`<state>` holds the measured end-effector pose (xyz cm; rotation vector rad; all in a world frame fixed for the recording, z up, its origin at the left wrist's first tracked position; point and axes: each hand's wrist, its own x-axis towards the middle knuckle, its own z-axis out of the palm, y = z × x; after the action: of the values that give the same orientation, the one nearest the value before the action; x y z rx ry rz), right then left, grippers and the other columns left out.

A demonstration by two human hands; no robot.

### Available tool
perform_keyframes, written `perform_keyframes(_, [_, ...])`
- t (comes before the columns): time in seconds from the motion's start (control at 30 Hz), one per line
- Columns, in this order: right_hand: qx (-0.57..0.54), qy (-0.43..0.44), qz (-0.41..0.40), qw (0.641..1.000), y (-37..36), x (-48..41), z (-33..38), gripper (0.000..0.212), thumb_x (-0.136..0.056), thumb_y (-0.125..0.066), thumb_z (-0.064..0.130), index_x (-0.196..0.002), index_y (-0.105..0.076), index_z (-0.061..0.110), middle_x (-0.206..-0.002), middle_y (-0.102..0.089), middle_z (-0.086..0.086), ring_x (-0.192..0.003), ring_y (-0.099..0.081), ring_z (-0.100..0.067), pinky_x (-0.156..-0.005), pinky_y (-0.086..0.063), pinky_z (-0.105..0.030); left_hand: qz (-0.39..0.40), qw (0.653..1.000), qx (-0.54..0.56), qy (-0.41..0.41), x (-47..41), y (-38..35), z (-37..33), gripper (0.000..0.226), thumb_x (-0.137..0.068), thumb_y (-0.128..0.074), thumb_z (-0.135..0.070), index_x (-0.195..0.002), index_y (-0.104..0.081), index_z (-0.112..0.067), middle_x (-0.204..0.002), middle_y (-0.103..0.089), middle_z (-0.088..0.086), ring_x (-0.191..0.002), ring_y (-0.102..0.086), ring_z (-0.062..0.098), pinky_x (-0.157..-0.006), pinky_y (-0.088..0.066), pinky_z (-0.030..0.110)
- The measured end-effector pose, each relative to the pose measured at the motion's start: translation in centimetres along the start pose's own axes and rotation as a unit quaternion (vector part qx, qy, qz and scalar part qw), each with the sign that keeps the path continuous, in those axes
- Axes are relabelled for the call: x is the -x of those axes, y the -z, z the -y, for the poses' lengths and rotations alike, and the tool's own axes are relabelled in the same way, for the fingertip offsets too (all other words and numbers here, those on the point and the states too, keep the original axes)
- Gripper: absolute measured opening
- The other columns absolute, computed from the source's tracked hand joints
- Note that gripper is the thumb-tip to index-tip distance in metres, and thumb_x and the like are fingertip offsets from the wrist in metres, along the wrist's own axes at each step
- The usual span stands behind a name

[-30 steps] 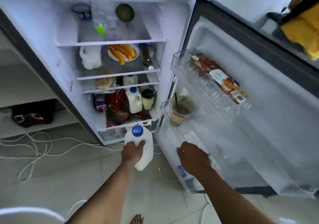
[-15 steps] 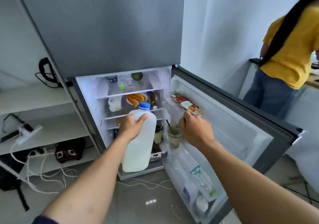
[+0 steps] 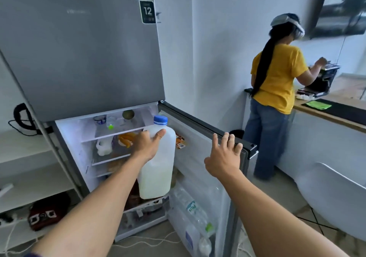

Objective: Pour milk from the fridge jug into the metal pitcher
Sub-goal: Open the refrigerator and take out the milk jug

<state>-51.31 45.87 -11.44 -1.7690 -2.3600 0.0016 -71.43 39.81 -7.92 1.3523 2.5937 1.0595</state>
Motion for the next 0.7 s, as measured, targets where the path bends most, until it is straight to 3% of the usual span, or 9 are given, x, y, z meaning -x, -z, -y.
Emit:
perform_keyframes(0.17, [0.009, 0.032, -0.01, 0.999, 1.1, 0.6, -0.7, 0.079, -0.088, -0.051, 0.048, -0.15, -0.013, 0.017, -0.158, -0.007, -0.019, -0.146, -0.001, -0.036, -0.112, -0.004, -0.059, -0.025, 1.0, -0.015, -0.005, 1.6, -0.3, -0.9, 0.058, -0.098, -0.046, -0.049, -0.11, -0.064, 0.005, -0.105, -0.067, 0.019, -0.078, -0.044, 0.018, -0.05, -0.023, 0.021])
perform_keyframes(0.27, [0.018, 0.036, -0.031, 0.999, 0.7, 1.4, 0.0, 0.073, -0.086, -0.051, 0.049, -0.145, -0.026, 0.015, -0.155, -0.017, -0.02, -0.144, -0.01, -0.037, -0.111, -0.006, -0.061, -0.025, 0.999, 0.026, -0.001, 1.8, -0.2, -0.3, 0.057, -0.097, -0.05, -0.046, -0.106, -0.063, 0.008, -0.101, -0.065, 0.022, -0.085, -0.056, 0.029, -0.063, -0.031, 0.024])
perform_keyframes(0.4, [0.071, 0.038, -0.043, 0.996, 0.2, 2.9, 2.4, 0.062, -0.09, -0.048, 0.04, -0.142, -0.033, 0.009, -0.15, -0.025, -0.025, -0.138, -0.022, -0.042, -0.11, -0.011, -0.063, -0.018, 0.997, 0.073, 0.024, 1.9, 0.9, 1.1, 0.055, -0.097, -0.053, -0.045, -0.106, -0.061, 0.009, -0.109, -0.065, 0.025, -0.089, -0.056, 0.033, -0.072, -0.034, 0.031])
perform_keyframes(0.53, [0.09, 0.073, -0.041, 0.992, 0.9, 4.0, 5.5, 0.05, -0.091, -0.05, 0.033, -0.134, -0.042, 0.009, -0.131, -0.043, -0.018, -0.122, -0.038, -0.036, -0.101, -0.031, -0.061, -0.052, 0.995, 0.074, 0.051, 2.0, 2.7, 4.3, 0.057, -0.094, -0.056, -0.049, -0.102, -0.063, 0.007, -0.11, -0.066, 0.026, -0.101, -0.06, 0.041, -0.078, -0.044, 0.038])
perform_keyframes(0.6, [0.092, 0.099, -0.03, 0.99, 1.8, 4.2, 6.7, 0.043, -0.09, -0.053, 0.029, -0.127, -0.049, 0.008, -0.121, -0.046, -0.013, -0.114, -0.042, -0.031, -0.09, -0.044, -0.053, -0.055, 0.994, 0.071, 0.063, 2.3, 3.5, 5.4, 0.057, -0.093, -0.055, -0.051, -0.102, -0.062, 0.005, -0.108, -0.067, 0.024, -0.1, -0.061, 0.04, -0.08, -0.048, 0.039])
perform_keyframes(0.7, [0.076, 0.161, -0.026, 0.984, 2.8, 4.3, 9.1, 0.034, -0.089, -0.054, 0.021, -0.122, -0.055, 0.01, -0.118, -0.048, -0.009, -0.111, -0.044, -0.026, -0.079, -0.052, -0.041, -0.076, 0.992, 0.062, 0.078, 2.8, 5.2, 7.2, 0.058, -0.093, -0.053, -0.054, -0.105, -0.064, 0.002, -0.107, -0.068, 0.02, -0.098, -0.062, 0.038, -0.079, -0.051, 0.038])
